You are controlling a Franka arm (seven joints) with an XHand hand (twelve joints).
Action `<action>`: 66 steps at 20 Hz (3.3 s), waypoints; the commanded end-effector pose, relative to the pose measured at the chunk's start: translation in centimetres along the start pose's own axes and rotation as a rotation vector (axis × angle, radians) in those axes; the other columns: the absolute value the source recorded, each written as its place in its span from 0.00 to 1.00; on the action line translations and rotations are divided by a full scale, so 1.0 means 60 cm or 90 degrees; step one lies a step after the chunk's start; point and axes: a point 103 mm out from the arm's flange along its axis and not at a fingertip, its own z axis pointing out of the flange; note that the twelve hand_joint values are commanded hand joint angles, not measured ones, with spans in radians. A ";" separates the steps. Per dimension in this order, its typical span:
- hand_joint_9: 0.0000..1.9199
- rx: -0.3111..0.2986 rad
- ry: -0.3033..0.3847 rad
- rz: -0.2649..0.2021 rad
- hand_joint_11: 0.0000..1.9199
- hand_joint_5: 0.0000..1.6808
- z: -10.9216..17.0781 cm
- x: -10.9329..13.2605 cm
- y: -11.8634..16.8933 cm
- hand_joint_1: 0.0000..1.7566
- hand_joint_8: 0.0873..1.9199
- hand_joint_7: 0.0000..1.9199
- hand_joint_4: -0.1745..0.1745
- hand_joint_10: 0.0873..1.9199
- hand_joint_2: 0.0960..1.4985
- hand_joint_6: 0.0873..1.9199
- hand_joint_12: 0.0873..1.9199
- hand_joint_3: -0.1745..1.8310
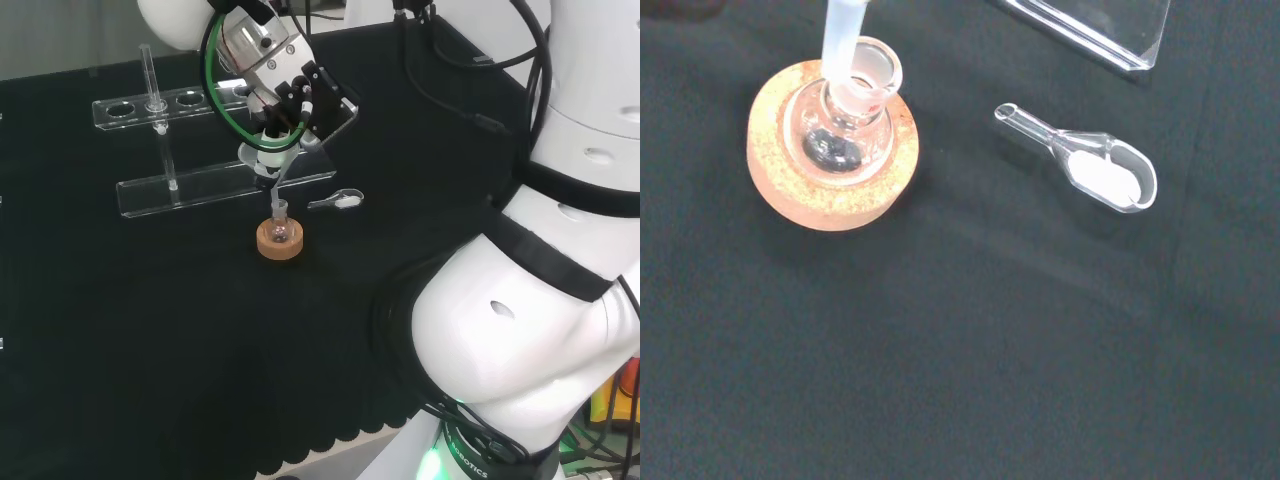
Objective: Place the funnel on the round-bottom flask.
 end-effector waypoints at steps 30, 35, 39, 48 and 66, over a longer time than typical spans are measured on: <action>0.52 0.008 0.010 0.002 0.27 0.29 0.019 -0.010 0.030 0.38 0.37 0.30 0.43 0.26 0.49 0.32 0.64 0.33; 0.52 0.007 0.013 0.005 0.27 0.29 0.017 -0.016 0.028 0.38 0.37 0.30 0.43 0.26 0.49 0.32 0.64 0.33; 0.52 0.006 0.010 0.003 0.27 0.29 0.017 -0.016 0.026 0.38 0.37 0.30 0.43 0.26 0.49 0.32 0.64 0.33; 0.52 0.019 0.003 -0.002 0.27 0.29 0.028 -0.014 0.028 0.38 0.37 0.30 0.43 0.26 0.49 0.32 0.64 0.33; 0.51 0.026 0.010 0.004 0.27 0.29 0.038 -0.040 0.023 0.38 0.37 0.30 0.43 0.26 0.49 0.32 0.64 0.33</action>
